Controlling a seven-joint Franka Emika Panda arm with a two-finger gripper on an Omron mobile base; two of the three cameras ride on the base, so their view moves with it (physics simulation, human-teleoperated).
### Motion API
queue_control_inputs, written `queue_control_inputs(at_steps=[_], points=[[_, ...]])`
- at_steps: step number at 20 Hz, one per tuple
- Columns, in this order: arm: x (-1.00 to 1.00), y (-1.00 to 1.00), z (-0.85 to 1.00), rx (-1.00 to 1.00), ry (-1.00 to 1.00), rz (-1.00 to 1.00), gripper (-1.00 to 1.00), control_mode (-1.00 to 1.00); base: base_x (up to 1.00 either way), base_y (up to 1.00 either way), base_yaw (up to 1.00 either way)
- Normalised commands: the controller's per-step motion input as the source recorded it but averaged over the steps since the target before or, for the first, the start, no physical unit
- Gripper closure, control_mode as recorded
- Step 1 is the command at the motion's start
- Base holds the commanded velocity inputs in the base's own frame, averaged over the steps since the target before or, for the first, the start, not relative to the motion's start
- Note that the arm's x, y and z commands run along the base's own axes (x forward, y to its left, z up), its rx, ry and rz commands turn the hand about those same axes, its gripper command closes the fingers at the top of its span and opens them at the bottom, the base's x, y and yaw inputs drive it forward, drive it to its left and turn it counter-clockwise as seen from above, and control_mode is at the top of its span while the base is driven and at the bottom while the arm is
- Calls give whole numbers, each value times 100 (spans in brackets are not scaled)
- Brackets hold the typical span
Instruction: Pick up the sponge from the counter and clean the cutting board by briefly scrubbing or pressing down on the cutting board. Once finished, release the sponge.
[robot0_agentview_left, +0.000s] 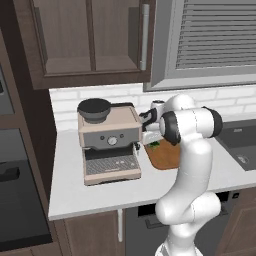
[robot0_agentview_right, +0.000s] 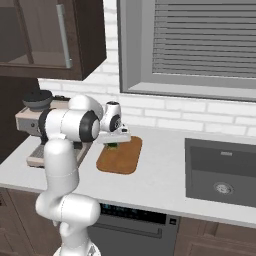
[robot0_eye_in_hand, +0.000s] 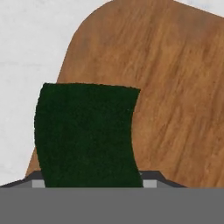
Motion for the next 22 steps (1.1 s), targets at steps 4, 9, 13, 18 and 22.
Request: queue_control_inputs(at_steps=[4,9,13,18,22], points=[[1,-23,-3,0,-2,0,100,-100,0,0,0],[0,-29,-11,0,-1,0,100,-100,0,0,0],[-2,-19,-24,0,-1,0,100,-100,0,0,0],[-29,-5,-29,0,-3,1,100,-100,0,0,0],[-64,-17,-19,0,-6,0,100,-100,0,0,0]])
